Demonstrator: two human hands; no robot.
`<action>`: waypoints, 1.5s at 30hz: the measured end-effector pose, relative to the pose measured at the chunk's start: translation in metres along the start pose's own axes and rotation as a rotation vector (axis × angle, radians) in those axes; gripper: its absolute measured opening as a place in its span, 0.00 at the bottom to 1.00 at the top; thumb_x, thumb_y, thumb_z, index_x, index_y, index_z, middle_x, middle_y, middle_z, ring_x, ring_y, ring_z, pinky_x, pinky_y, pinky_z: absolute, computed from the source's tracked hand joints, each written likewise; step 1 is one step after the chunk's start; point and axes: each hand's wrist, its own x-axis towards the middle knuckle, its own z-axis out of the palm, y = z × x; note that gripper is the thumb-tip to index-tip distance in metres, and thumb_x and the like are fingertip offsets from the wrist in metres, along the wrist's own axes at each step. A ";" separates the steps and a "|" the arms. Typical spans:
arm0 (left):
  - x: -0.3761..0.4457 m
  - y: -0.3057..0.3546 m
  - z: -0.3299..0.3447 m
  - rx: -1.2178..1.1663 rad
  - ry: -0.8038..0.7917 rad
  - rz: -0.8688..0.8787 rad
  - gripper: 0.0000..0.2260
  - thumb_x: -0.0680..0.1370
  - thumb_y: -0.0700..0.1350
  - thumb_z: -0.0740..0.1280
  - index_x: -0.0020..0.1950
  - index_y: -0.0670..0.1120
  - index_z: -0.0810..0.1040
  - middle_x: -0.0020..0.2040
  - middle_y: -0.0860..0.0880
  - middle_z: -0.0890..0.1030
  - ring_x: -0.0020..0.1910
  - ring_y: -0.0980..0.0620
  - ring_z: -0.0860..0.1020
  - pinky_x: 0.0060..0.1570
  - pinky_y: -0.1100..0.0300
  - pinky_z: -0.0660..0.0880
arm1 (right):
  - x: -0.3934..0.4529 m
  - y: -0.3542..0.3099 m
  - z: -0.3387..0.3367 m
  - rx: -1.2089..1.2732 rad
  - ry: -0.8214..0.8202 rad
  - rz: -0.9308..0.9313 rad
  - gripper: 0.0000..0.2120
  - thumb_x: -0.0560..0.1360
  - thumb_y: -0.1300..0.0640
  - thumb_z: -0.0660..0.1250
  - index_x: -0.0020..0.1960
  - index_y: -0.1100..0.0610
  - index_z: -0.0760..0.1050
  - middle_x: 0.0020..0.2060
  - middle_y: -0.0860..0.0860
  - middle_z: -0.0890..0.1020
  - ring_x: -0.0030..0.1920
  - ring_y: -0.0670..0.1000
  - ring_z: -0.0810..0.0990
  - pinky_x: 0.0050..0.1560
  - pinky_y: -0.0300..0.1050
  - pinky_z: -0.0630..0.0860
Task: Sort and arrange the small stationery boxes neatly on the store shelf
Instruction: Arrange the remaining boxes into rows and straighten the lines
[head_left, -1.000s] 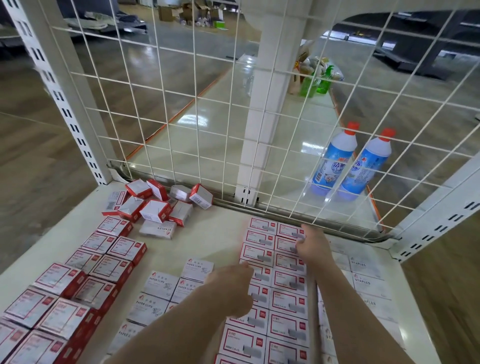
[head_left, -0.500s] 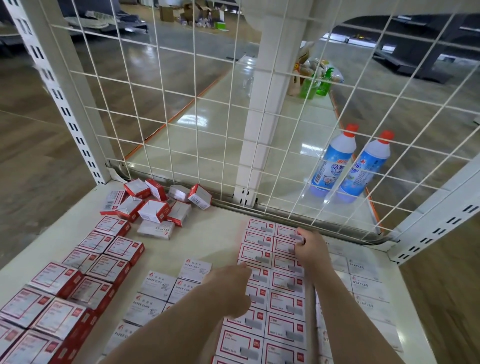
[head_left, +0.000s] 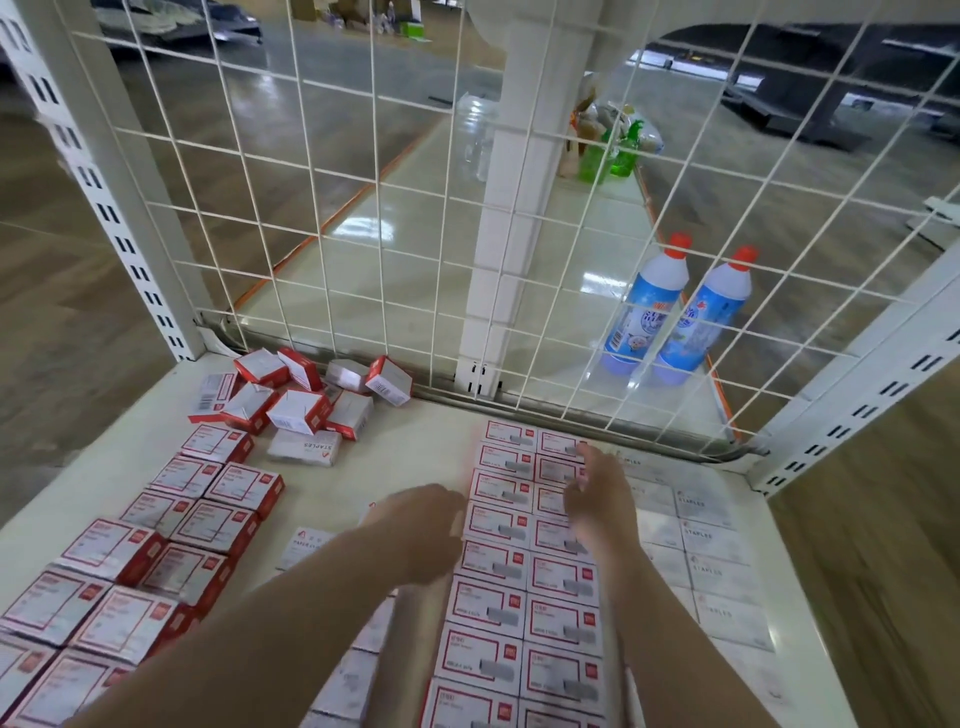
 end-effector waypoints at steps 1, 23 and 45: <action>-0.002 -0.009 -0.007 0.028 0.003 -0.008 0.20 0.79 0.49 0.59 0.72 0.52 0.64 0.70 0.52 0.67 0.69 0.51 0.66 0.66 0.56 0.65 | -0.004 -0.003 0.000 -0.008 -0.011 -0.021 0.24 0.75 0.68 0.59 0.67 0.52 0.67 0.67 0.52 0.69 0.66 0.52 0.70 0.65 0.43 0.65; -0.051 -0.204 -0.056 0.004 0.034 -0.231 0.19 0.80 0.53 0.57 0.71 0.51 0.66 0.71 0.51 0.68 0.69 0.51 0.67 0.68 0.56 0.64 | -0.062 -0.159 0.109 -0.029 -0.239 -0.288 0.19 0.76 0.59 0.62 0.66 0.57 0.69 0.59 0.52 0.75 0.58 0.50 0.73 0.56 0.37 0.66; -0.051 -0.214 -0.062 -0.224 0.169 -0.212 0.21 0.79 0.50 0.61 0.72 0.53 0.65 0.69 0.52 0.70 0.63 0.51 0.73 0.54 0.60 0.75 | -0.054 -0.219 0.132 -0.084 -0.229 -0.325 0.12 0.74 0.60 0.66 0.57 0.59 0.74 0.50 0.53 0.77 0.49 0.52 0.76 0.41 0.37 0.69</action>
